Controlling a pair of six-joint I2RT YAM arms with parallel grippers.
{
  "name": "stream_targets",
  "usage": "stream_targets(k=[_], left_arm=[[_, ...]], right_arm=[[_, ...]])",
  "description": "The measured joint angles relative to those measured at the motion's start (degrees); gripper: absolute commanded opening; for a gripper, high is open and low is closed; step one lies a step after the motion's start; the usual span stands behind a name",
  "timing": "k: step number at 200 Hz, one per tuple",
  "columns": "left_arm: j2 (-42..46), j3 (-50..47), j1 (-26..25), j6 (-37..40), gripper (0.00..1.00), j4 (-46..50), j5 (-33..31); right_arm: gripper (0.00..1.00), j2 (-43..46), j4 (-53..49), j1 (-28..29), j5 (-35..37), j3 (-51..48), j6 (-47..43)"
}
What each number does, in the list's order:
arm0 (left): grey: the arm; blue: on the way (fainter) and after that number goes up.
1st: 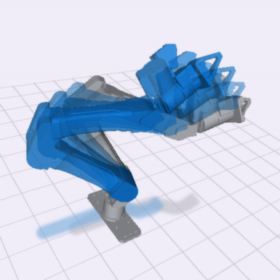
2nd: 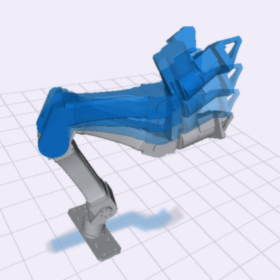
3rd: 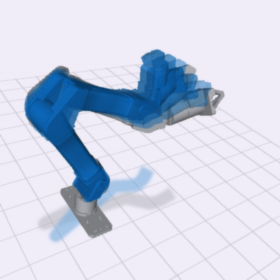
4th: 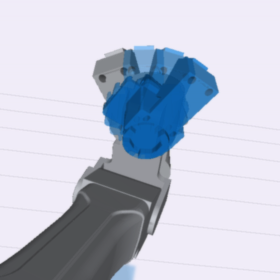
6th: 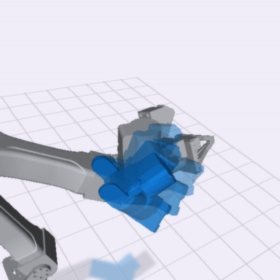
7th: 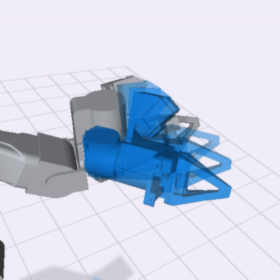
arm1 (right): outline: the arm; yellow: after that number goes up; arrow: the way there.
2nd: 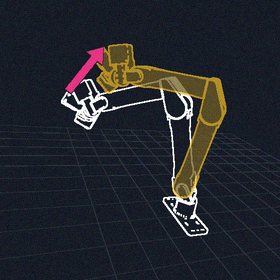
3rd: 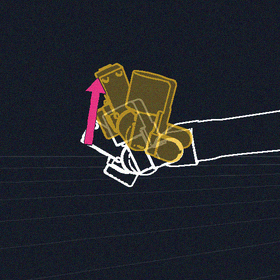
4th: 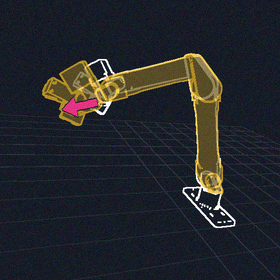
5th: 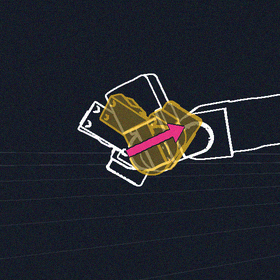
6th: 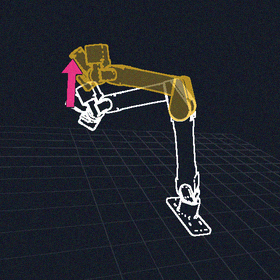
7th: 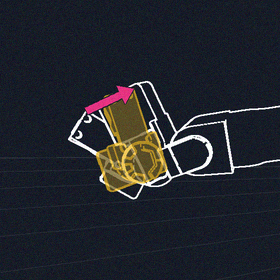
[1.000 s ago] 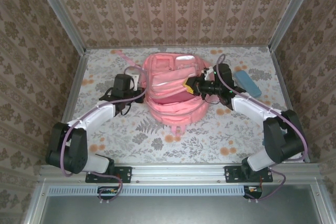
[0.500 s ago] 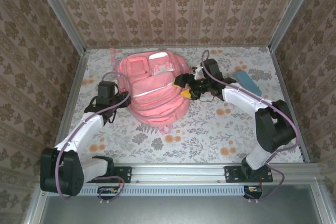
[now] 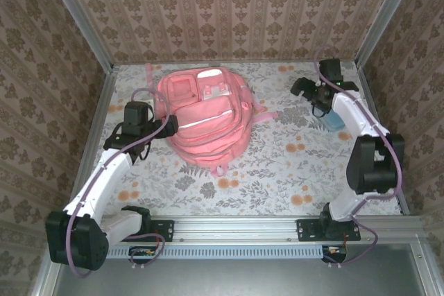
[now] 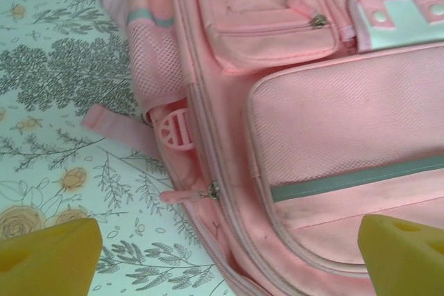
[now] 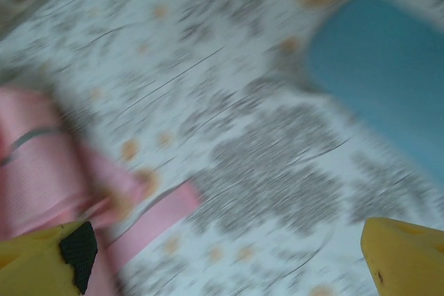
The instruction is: Pack books, pencil case, and school supplies into a backpack
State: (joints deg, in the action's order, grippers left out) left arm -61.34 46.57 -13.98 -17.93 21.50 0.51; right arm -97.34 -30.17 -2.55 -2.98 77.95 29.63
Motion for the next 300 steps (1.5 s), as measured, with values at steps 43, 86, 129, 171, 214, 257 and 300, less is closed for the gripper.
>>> stream_targets(k=[43, 86, 129, 171, 214, 257, 300], left_arm=[[0.0, 0.3, -1.0, 0.0, 1.0, 0.4, 1.8], [-0.3, 0.8, -1.8, 0.0, 1.0, 0.9, 3.3], [-1.1, 0.8, -2.9, 0.0, 1.0, 0.9, 4.3], [-2.6, 2.8, -3.8, 0.0, 1.0, 1.0, 5.3], [-3.8, 3.7, -5.7, -0.3, 1.0, 1.1, 5.7], [-4.9, 6.3, -7.7, -0.3, 1.0, 1.6, 5.7], [-5.9, 8.2, -9.1, -0.3, 1.0, 2.0, 5.7]], right_arm=[[1.0, -12.2, -3.1, -6.9, 3.3, 8.3, -5.8], [1.0, -19.2, -5.4, -9.3, 2.6, 14.4, -9.9], [0.99, -20.0, -5.9, -9.1, -0.6, 12.2, -9.8], [0.97, -14.6, -3.3, -4.7, -0.7, 2.4, -5.8], [0.96, -8.6, -3.5, 8.1, -0.4, -6.9, -2.0], [1.0, -6.5, -5.1, 9.7, 3.3, -6.8, -1.9], [0.99, -8.1, -6.3, 10.2, 4.6, -4.3, 1.0]])
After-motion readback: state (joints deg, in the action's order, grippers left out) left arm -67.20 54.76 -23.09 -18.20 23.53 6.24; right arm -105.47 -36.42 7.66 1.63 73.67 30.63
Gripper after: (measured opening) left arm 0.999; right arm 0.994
